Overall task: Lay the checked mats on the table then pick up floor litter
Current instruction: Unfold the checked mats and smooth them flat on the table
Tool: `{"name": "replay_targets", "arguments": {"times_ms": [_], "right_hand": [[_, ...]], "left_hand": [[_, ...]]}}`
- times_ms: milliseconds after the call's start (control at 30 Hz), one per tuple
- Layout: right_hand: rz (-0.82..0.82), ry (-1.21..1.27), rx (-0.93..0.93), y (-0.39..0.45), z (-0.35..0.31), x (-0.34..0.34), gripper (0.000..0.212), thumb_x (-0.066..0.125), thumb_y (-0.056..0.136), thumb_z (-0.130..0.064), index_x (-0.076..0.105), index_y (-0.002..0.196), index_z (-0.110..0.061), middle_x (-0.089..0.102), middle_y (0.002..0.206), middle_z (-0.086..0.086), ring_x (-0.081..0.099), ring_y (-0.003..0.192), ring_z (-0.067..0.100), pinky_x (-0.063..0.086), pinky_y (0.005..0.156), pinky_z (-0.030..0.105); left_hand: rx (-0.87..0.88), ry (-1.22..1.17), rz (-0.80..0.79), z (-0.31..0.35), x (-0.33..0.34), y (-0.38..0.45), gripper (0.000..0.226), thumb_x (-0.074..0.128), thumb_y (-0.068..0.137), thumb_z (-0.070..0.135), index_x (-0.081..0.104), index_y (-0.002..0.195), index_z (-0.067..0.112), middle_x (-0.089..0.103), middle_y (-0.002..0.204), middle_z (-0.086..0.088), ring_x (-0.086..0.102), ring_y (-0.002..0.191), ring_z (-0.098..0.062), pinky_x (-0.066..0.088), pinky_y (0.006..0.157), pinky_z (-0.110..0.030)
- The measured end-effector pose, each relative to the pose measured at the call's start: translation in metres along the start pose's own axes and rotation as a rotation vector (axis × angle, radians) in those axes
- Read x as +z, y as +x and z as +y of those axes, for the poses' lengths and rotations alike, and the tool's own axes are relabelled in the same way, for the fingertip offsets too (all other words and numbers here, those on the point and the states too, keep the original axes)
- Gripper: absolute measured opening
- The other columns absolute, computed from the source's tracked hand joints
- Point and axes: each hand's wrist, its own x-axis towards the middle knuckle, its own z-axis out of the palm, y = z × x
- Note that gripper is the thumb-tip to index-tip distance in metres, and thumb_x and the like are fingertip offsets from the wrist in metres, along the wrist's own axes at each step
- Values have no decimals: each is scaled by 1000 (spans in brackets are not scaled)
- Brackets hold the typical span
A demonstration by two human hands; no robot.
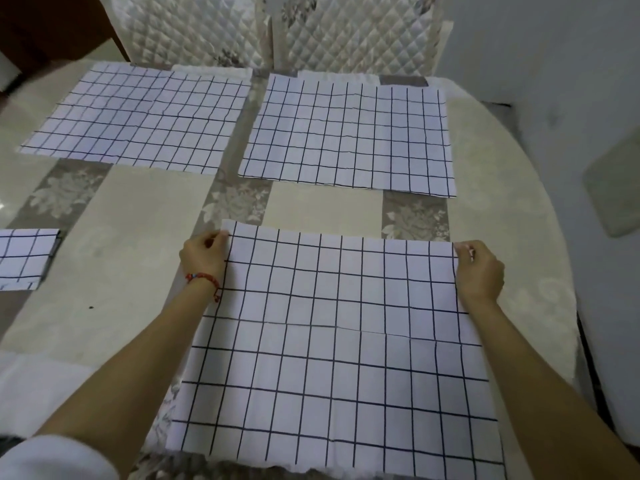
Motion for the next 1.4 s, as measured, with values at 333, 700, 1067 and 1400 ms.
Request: {"name": "replay_targets", "arguments": {"times_ms": [333,700,1067,1400], "right_hand": [[-296,-131,-382,-111,-49,35,60,24,88,-50,48,130,-15,42,145,8,30,138,28,20,112,47],[-378,-489,-500,-148,-47,72,70,-4,90,-56,28,143,-23,25,154,6,23,143,25,-1,112,38],[-491,-405,-684,-143,-67,74,75,-19,84,-54,13,147,-26,8,158,-2,1,146,17,-5,115,37],[-164,-434,-226,-107,-17,24,55,25,97,-39,23,145,-12,16,156,13,10,145,27,7,118,50]], "left_hand": [[604,365,-202,20,39,-97,41,44,86,36,60,115,11,56,128,-14,50,121,-35,42,98,-51],[606,688,-518,-8,60,-123,76,-10,75,64,-7,144,34,-25,144,13,-16,143,-14,-15,114,-44],[629,695,-506,-9,62,-119,70,-6,79,59,-8,144,33,-14,156,6,-14,145,-18,-15,114,-45],[653,701,-487,-13,61,-118,68,0,82,60,-9,144,34,-24,145,11,-14,145,-20,-14,115,-46]]}}
